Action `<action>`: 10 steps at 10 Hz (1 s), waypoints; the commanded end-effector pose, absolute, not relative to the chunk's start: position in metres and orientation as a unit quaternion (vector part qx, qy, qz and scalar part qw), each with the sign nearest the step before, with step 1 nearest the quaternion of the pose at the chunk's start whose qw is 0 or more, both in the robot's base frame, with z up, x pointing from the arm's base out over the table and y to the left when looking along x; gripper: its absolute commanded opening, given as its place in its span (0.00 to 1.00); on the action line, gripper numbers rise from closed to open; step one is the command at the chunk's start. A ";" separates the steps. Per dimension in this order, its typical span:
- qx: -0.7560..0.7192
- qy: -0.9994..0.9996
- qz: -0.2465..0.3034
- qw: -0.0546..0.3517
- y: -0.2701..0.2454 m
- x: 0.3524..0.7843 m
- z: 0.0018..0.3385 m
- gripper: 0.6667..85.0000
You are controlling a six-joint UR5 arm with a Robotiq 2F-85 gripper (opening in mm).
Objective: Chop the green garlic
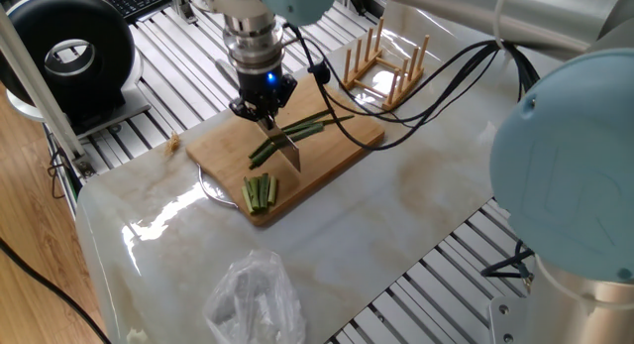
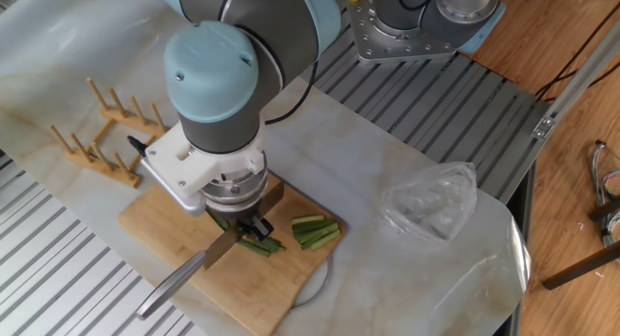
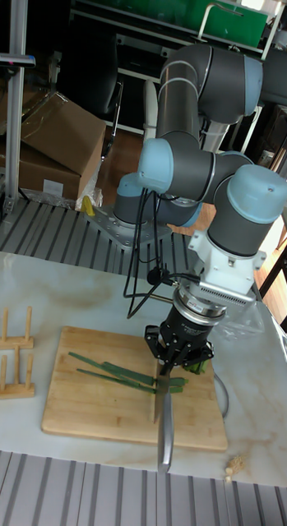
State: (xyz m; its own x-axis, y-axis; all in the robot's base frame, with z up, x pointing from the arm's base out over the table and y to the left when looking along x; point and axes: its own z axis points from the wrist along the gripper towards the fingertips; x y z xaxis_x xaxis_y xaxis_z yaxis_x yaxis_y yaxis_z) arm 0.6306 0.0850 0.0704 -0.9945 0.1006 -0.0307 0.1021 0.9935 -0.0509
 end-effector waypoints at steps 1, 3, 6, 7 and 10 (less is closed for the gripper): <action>0.047 0.998 -0.019 0.025 0.079 0.641 0.064 0.01; 0.047 0.998 -0.018 0.023 0.079 0.640 0.062 0.01; 0.047 0.998 -0.018 0.023 0.080 0.640 0.062 0.01; 0.048 0.998 -0.020 0.024 0.080 0.641 0.063 0.01; 0.046 0.999 -0.010 0.026 0.082 0.647 0.070 0.01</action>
State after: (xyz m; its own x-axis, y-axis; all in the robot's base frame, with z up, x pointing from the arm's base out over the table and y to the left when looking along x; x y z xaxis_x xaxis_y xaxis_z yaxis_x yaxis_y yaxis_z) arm 0.6422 0.0795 0.0645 -0.9949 0.0869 -0.0514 0.0889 0.9952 -0.0397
